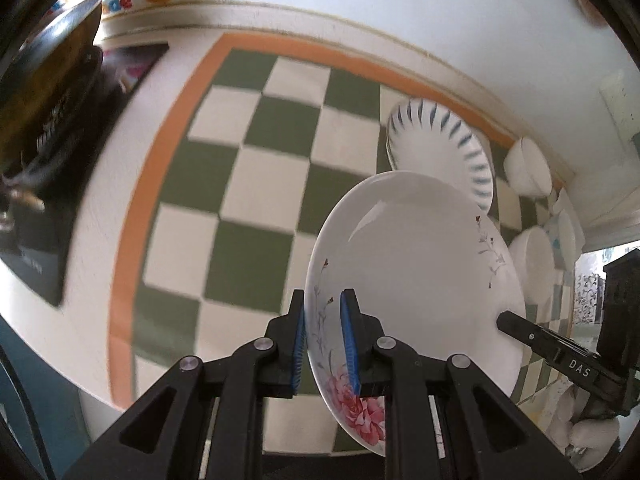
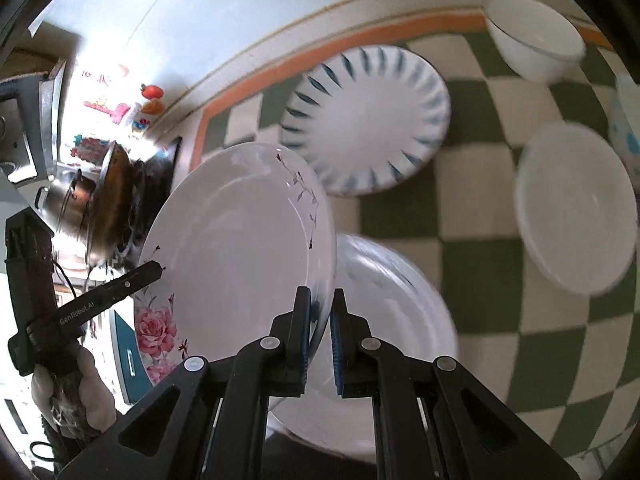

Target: Organize plates and bowls

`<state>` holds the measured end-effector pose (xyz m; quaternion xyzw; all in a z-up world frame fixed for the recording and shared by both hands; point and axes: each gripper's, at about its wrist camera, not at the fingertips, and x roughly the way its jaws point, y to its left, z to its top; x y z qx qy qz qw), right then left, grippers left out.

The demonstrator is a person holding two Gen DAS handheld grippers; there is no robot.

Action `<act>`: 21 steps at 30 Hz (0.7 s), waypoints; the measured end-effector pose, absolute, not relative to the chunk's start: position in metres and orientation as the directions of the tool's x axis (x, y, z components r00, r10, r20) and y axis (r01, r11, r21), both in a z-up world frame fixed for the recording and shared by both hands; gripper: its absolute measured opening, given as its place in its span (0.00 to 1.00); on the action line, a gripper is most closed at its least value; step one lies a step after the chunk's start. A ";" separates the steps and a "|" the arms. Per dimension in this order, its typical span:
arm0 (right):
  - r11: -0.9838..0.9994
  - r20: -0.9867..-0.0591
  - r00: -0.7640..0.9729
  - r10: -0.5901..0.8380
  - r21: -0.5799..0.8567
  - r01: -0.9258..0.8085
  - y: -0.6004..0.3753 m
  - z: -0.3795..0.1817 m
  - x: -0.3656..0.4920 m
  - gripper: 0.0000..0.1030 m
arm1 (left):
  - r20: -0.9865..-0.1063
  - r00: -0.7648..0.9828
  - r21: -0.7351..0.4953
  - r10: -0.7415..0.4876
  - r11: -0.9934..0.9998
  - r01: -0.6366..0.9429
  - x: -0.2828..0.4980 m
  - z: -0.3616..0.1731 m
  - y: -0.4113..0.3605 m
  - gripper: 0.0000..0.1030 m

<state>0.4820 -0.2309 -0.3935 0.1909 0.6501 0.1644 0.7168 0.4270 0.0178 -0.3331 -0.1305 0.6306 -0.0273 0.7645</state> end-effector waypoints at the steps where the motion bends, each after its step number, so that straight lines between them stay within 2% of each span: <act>1: 0.875 -0.872 0.094 0.481 0.484 0.008 -0.235 -0.397 0.477 0.10 | -0.959 0.197 -0.229 -0.202 0.965 -0.127 0.422 -0.337 0.015 0.14; 21: 0.876 -0.876 0.012 0.482 0.481 -0.035 -0.279 -0.451 0.432 0.10 | -0.983 0.078 -0.179 -0.167 0.965 -0.190 0.373 -0.393 -0.008 0.14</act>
